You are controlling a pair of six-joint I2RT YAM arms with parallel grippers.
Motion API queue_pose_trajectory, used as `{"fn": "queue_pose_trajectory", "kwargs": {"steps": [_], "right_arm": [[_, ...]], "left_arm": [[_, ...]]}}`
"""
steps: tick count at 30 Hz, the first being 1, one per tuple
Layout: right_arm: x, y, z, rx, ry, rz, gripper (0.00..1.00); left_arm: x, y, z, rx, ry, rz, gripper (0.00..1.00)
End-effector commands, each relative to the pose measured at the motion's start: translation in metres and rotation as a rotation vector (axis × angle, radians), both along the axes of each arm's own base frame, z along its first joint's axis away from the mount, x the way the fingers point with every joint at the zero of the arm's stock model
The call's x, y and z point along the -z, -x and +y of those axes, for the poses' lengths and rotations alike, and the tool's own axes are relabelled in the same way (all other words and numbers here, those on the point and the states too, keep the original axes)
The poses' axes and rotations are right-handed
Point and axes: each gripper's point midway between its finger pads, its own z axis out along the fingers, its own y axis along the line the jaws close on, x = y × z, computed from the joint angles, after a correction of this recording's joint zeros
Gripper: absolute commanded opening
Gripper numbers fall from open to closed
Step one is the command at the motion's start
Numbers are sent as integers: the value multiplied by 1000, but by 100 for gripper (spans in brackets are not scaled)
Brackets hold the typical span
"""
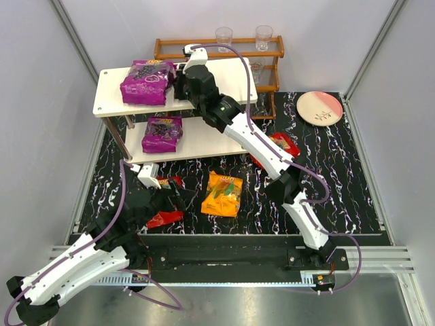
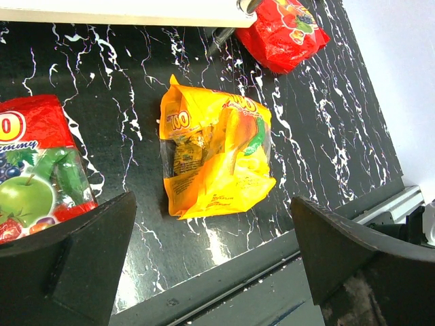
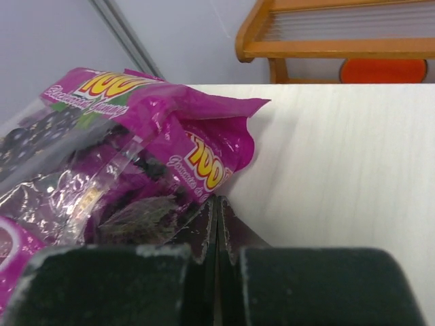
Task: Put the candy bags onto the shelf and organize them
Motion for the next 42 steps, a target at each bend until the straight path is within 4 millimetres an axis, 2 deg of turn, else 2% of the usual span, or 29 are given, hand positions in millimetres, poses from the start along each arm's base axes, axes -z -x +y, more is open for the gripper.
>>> {"fn": "queue_pose_trajectory", "kwargs": {"steps": [1,6,11,20,25,31,37,39,40,41,42], "right_arm": [[14,2,27,-114,-11,-2,0],[24,-7,35,-100,-60,5,0],[29,-6,50,-139,-111,14,0],[31,16,79,-177,-121,-12,0],[36,21,85,-173,-122,-5,0],[42,24,84,-124,-95,-6,0],[38,24,79,-96,-88,-19,0],[38,21,72,-69,-61,-27,0],[20,24,64,-54,-69,-49,0],[14,21,54,-15,-59,-64,1],[16,20,49,-2,-22,-88,4]], "left_arm": [[-18,-5,1,-21,36,-45,99],[-17,-3,3,-25,34,-40,99],[-17,-1,7,-28,34,-41,99],[-16,0,12,-40,31,-42,99],[-15,2,13,-41,34,-40,99],[-14,1,14,-48,35,-39,99],[-14,1,14,-48,35,-39,99],[-16,1,14,-50,39,-41,99],[-16,1,15,-52,37,-41,99],[-16,1,15,-53,37,-41,99],[-17,1,16,-59,36,-43,99]]}}
